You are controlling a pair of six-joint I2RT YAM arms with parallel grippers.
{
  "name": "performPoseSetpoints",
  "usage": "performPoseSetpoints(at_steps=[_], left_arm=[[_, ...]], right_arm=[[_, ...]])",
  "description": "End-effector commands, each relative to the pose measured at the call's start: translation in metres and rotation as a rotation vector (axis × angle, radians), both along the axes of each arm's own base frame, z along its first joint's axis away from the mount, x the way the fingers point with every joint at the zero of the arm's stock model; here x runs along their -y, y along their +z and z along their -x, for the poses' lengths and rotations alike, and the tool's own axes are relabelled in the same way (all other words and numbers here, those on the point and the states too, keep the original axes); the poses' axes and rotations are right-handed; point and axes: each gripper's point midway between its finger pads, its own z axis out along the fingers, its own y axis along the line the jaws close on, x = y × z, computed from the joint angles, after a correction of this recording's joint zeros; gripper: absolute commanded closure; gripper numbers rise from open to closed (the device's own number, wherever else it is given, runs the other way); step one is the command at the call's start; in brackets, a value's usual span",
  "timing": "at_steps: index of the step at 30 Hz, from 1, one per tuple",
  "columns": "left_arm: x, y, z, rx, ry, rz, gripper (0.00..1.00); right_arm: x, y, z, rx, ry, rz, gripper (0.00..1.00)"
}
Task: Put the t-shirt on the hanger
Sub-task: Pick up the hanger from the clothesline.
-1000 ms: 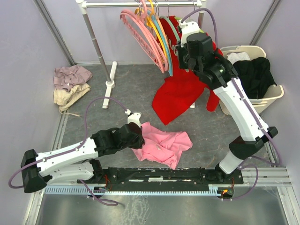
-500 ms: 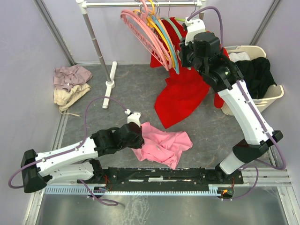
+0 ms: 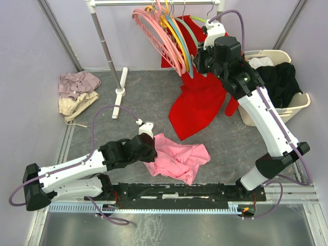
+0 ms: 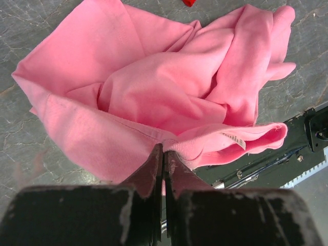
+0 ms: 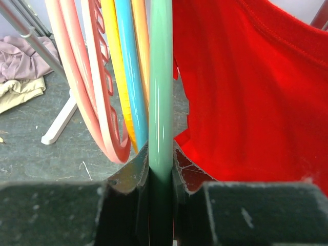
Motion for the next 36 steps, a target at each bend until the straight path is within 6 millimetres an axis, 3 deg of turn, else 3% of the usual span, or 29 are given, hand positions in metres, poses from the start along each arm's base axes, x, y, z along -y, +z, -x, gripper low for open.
performPoseSetpoints(at_steps=[1, 9, 15, 27, 36], left_arm=[[0.008, 0.020, -0.005, 0.019, 0.041, 0.067, 0.97], [0.005, 0.019, -0.004, 0.021, 0.046, 0.074, 0.97], [0.004, 0.019, -0.004, 0.019, 0.049, 0.075, 0.97], [0.007, 0.020, -0.004, 0.017, 0.042, 0.075, 0.97], [0.006, 0.022, -0.004, 0.020, 0.044, 0.076, 0.97]], right_arm=[[0.006, 0.042, 0.007, 0.100, 0.020, -0.119, 0.99], [0.016, 0.044, -0.003, 0.106, 0.005, -0.175, 0.99], [0.030, 0.054, 0.004, 0.145, -0.007, -0.201, 0.99], [0.034, 0.068, 0.011, 0.188, 0.032, -0.211, 0.99], [0.022, 0.076, 0.020, 0.229, 0.117, -0.237, 0.99]])
